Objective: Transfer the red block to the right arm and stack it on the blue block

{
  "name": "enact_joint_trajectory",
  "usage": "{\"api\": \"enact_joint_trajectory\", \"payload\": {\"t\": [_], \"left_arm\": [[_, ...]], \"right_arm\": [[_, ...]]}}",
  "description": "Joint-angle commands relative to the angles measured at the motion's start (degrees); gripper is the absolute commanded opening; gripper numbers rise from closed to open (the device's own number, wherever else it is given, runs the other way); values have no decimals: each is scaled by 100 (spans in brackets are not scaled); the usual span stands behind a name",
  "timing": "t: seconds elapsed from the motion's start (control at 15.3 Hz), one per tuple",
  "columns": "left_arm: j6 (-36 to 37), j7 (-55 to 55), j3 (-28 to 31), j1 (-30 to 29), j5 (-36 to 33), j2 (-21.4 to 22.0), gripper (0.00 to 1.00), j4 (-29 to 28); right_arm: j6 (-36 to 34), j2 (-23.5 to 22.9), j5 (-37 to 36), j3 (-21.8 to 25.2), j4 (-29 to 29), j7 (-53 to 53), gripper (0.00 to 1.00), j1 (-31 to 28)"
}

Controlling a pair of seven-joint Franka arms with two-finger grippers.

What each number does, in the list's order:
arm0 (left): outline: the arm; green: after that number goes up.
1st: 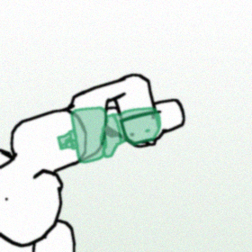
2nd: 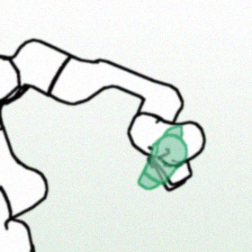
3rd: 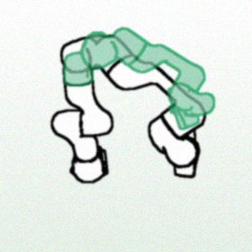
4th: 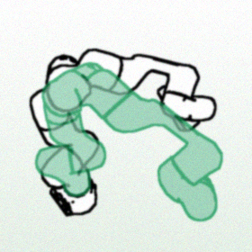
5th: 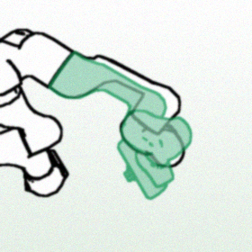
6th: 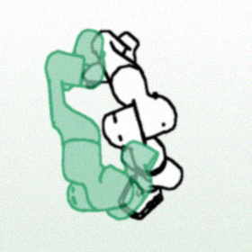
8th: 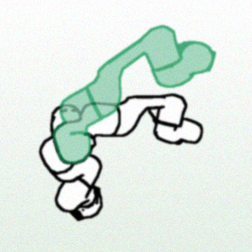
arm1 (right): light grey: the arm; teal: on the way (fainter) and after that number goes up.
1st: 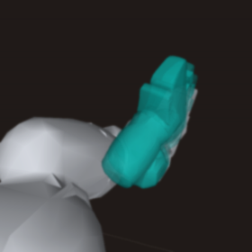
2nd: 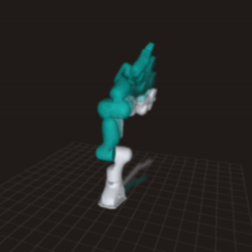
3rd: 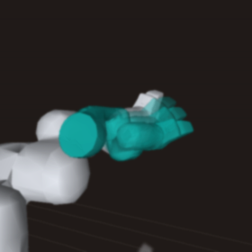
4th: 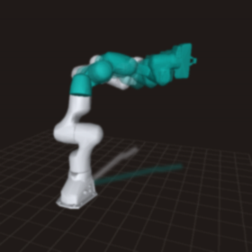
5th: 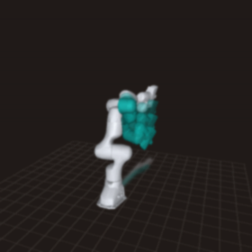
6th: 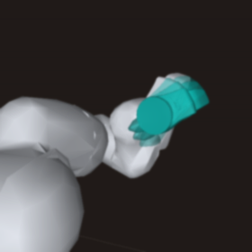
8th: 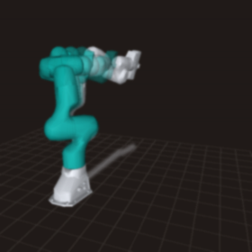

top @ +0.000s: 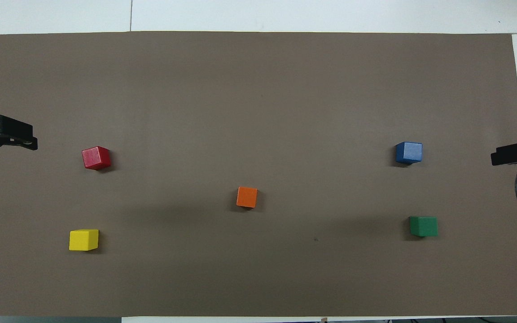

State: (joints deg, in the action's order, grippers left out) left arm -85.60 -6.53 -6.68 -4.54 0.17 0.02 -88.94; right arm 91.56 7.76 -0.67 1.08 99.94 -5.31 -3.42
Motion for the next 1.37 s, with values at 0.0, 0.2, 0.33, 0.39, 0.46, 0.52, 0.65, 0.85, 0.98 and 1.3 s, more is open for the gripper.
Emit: {"api": "enact_joint_trajectory", "payload": {"t": [0.0,0.2,0.33,0.39,0.46,0.52,0.65,0.85,0.98,1.3], "left_arm": [[-36,91,114,93,98,-11,100,35],[-45,83,132,102,97,59,100,-122],[8,-14,141,85,98,138,100,-237],[-79,-162,184,67,98,243,100,-464],[-585,-199,306,67,89,261,100,-727],[-1068,-190,395,58,89,296,100,-1069],[-1642,10,492,58,80,201,100,-1597],[-2660,285,510,67,71,-133,100,-2230],[-3171,153,510,102,71,-291,100,-2504],[-3954,29,510,199,71,-723,100,-2741]], "right_arm": [[81,94,5,-47,70,-5,100,-124],[81,94,5,-47,69,-5,100,-133],[81,94,5,-47,61,-5,100,-203],[72,94,5,-47,61,-5,100,-212],[72,94,5,-47,69,-5,100,-212],[81,94,-4,-47,78,13,100,-203],[81,94,-4,-55,96,30,100,-142],[150,103,5,-73,165,-5,100,-141],[195,103,258,-82,192,-22,100,-142],[239,138,691,-82,789,-22,100,-124]]}}
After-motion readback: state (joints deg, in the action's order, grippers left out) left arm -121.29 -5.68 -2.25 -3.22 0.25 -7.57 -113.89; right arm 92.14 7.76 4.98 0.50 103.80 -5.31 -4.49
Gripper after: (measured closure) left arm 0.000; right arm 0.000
